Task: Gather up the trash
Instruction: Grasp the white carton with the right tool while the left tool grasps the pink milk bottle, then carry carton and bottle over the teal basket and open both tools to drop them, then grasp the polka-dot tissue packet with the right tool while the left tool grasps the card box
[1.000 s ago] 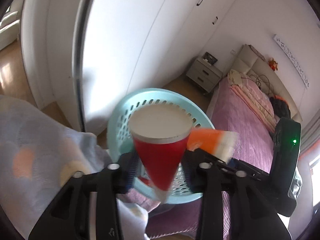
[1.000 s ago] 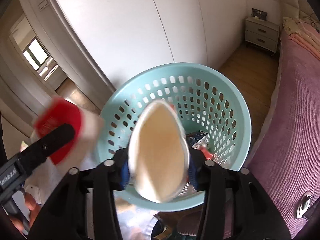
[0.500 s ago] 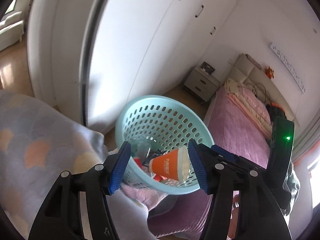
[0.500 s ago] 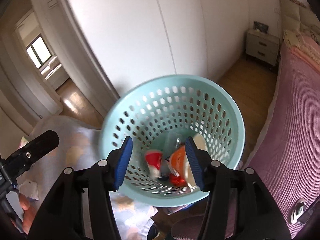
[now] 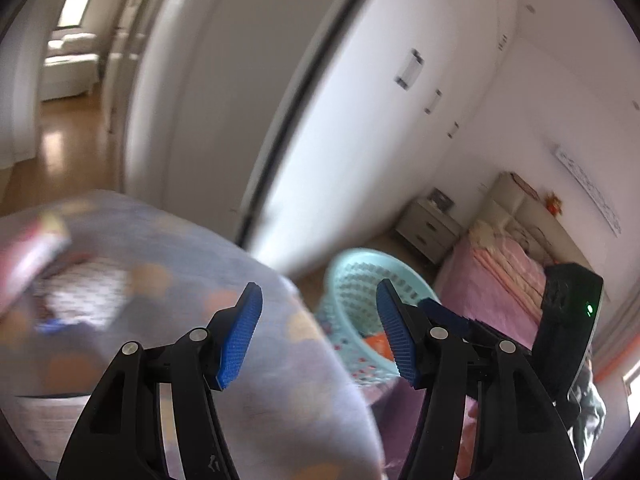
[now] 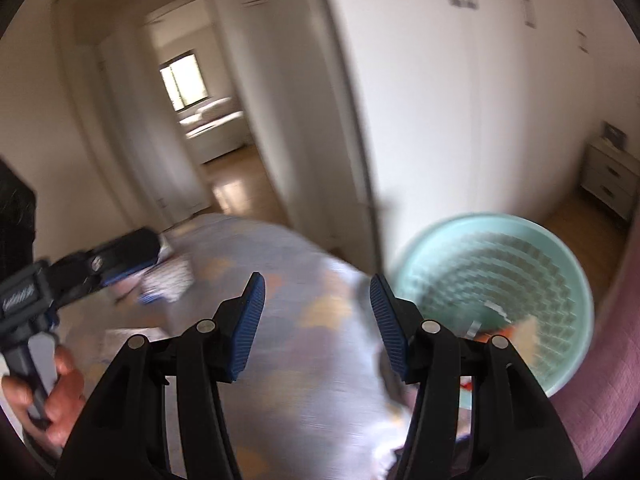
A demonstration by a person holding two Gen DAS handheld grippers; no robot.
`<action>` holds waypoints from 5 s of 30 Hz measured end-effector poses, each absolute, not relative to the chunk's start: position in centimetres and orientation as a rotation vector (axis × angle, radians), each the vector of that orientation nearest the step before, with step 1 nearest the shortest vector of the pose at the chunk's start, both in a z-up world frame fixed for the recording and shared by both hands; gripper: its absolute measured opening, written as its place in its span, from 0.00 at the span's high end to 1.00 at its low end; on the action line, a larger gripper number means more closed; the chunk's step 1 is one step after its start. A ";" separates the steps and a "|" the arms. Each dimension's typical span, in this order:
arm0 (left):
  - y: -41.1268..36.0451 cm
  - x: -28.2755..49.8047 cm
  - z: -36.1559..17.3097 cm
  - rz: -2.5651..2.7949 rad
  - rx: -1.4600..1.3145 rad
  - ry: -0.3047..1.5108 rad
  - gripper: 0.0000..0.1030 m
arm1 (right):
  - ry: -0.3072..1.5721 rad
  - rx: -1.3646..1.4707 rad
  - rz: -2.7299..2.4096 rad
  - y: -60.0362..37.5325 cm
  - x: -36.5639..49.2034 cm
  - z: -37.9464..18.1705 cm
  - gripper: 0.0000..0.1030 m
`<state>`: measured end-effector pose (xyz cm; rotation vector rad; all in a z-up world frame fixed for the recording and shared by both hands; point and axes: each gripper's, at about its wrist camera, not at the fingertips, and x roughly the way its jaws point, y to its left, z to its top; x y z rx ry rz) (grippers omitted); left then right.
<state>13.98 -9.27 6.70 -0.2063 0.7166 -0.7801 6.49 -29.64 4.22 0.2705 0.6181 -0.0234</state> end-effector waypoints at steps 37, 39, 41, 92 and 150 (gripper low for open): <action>11.7 26.9 0.7 -0.338 -0.157 0.872 0.35 | 0.917 0.010 0.567 -8.8 12.5 -3.2 0.44; 11.3 27.2 0.2 -0.348 -0.139 0.889 0.35 | 0.904 -0.014 0.599 -8.3 11.4 -3.2 0.38; 10.9 27.5 -0.3 -0.350 -0.111 0.906 0.33 | 0.895 -0.044 0.641 -7.3 10.6 -3.3 0.36; -0.2 7.9 4.6 -0.561 -0.173 0.766 0.56 | 0.665 0.095 0.177 -22.4 0.7 2.4 0.48; -12.0 11.4 3.9 -0.735 -0.129 0.758 0.47 | 0.699 0.320 -0.160 -34.2 5.0 2.4 0.49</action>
